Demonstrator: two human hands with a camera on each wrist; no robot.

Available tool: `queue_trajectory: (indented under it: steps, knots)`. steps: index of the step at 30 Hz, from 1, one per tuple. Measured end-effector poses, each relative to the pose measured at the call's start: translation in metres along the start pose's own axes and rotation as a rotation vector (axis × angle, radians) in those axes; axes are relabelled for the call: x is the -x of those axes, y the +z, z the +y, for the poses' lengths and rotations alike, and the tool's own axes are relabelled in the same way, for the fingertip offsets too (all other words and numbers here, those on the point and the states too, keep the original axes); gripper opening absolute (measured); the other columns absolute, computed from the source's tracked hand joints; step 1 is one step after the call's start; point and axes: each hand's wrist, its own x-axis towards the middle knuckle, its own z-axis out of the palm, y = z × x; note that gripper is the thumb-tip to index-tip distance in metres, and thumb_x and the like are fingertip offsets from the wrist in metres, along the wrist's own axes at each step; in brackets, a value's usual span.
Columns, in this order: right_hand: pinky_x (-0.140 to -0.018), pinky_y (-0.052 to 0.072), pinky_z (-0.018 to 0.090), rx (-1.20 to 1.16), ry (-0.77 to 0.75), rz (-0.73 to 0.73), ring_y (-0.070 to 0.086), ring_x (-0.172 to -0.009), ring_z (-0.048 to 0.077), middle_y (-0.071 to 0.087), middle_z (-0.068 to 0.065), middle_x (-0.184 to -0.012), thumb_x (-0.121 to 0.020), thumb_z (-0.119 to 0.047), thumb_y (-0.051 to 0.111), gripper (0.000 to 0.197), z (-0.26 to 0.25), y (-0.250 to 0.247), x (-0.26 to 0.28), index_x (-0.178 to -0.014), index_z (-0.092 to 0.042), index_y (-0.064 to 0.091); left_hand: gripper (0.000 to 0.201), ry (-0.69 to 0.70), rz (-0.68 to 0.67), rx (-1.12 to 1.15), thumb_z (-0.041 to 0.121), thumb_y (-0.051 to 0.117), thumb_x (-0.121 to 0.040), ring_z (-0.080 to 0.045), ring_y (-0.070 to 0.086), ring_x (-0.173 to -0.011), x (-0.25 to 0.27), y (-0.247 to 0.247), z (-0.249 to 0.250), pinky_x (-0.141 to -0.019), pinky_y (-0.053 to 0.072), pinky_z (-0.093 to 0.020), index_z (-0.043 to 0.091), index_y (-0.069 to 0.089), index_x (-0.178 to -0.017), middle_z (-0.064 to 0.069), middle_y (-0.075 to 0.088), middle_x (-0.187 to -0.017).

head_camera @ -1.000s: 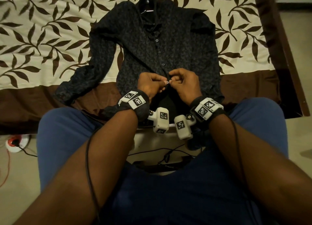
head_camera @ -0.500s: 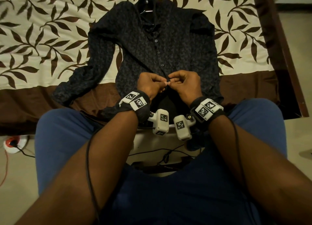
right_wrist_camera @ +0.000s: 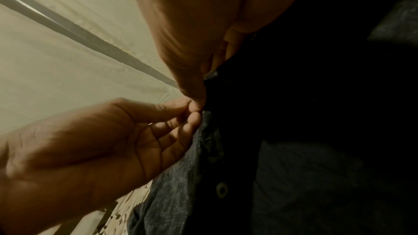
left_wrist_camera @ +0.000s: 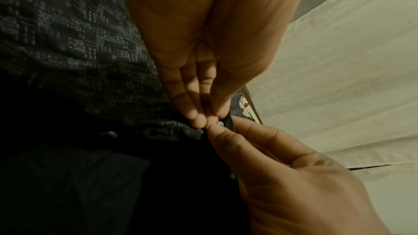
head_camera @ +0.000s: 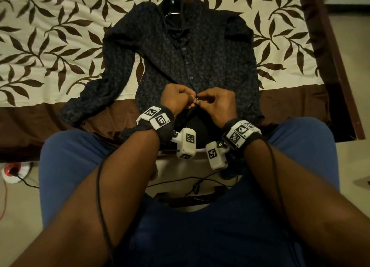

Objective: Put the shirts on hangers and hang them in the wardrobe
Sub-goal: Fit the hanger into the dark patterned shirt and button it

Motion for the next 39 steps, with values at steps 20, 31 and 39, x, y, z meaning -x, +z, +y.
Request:
queue_trajectory:
  steps: [20,31,39]
  knots:
    - [-0.066,0.055,0.037,0.221,-0.333,-0.073,0.066,-0.075,0.023,0.070,0.008,-0.086,-0.085,-0.018,0.071,0.014,0.006,-0.001,-0.004,-0.093,-0.009,0.078,0.020,-0.245,-0.004,0.112,0.004,0.069,-0.090,-0.009,0.053,-0.041,-0.011,0.000,0.010,-0.040,0.043,-0.017,0.006,0.059,-0.073,-0.008,0.062,-0.054]
    - [-0.064,0.054,0.042,0.299,-0.401,-0.258,0.064,-0.072,0.025,0.067,0.008,-0.084,-0.088,-0.026,0.065,0.020,0.011,-0.007,-0.015,-0.095,-0.008,0.072,0.017,-0.177,-0.054,0.047,-0.003,0.069,-0.088,-0.009,0.055,-0.039,-0.012,-0.005,0.005,-0.038,0.043,-0.017,-0.001,0.058,-0.075,-0.010,0.062,-0.052]
    - [-0.061,0.051,0.039,0.330,-0.421,-0.113,0.062,-0.069,0.026,0.064,0.010,-0.079,-0.085,-0.017,0.066,0.013,0.014,-0.001,-0.010,-0.089,-0.005,0.069,0.021,-0.251,-0.042,0.123,-0.002,0.069,-0.088,-0.010,0.056,-0.041,-0.013,-0.003,0.010,-0.041,0.046,-0.017,0.008,0.056,-0.076,-0.008,0.064,-0.055]
